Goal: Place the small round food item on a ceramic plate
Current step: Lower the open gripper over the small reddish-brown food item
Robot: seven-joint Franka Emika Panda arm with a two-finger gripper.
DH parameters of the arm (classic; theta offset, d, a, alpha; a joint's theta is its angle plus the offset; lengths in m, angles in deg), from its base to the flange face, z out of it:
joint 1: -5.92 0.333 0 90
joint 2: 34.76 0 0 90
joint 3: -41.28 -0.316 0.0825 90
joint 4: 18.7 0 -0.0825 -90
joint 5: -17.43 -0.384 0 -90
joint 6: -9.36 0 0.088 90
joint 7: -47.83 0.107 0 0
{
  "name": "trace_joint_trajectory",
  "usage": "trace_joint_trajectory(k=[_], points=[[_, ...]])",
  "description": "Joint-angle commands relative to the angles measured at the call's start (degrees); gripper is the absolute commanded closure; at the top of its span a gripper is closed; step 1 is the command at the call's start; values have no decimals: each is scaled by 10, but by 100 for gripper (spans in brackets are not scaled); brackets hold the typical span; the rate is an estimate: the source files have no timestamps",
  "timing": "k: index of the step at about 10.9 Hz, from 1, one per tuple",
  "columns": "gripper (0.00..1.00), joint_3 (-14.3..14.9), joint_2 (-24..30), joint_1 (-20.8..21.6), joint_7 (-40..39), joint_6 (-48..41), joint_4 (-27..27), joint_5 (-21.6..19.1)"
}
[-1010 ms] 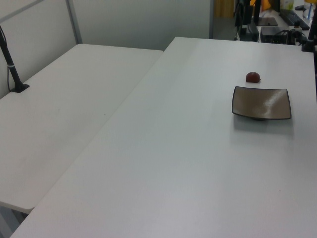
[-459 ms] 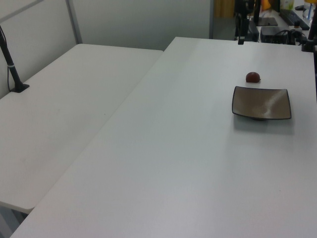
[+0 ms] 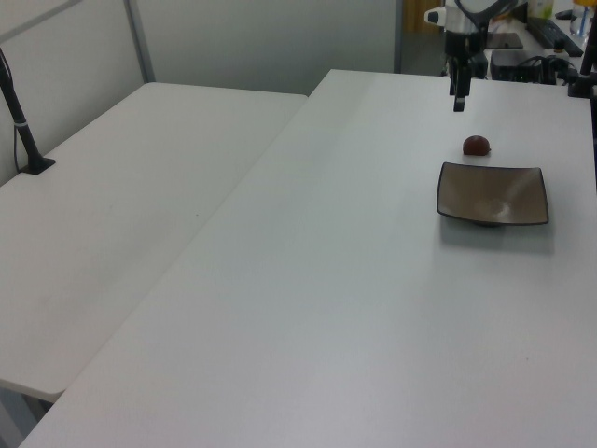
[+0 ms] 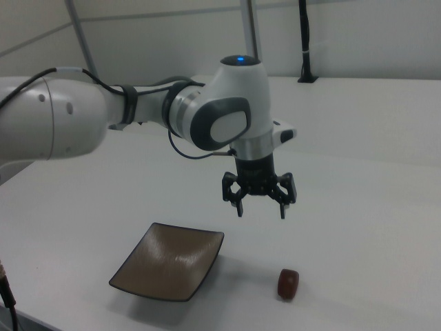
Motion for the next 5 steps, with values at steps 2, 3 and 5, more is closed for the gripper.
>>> trace_joint_trajectory(k=[2,3,5], points=[[0,11,-10,-6,22,61,55,11],[0,12,-12,-10,23,83,71,11],[0,16,-26,-13,27,141,102,11]])
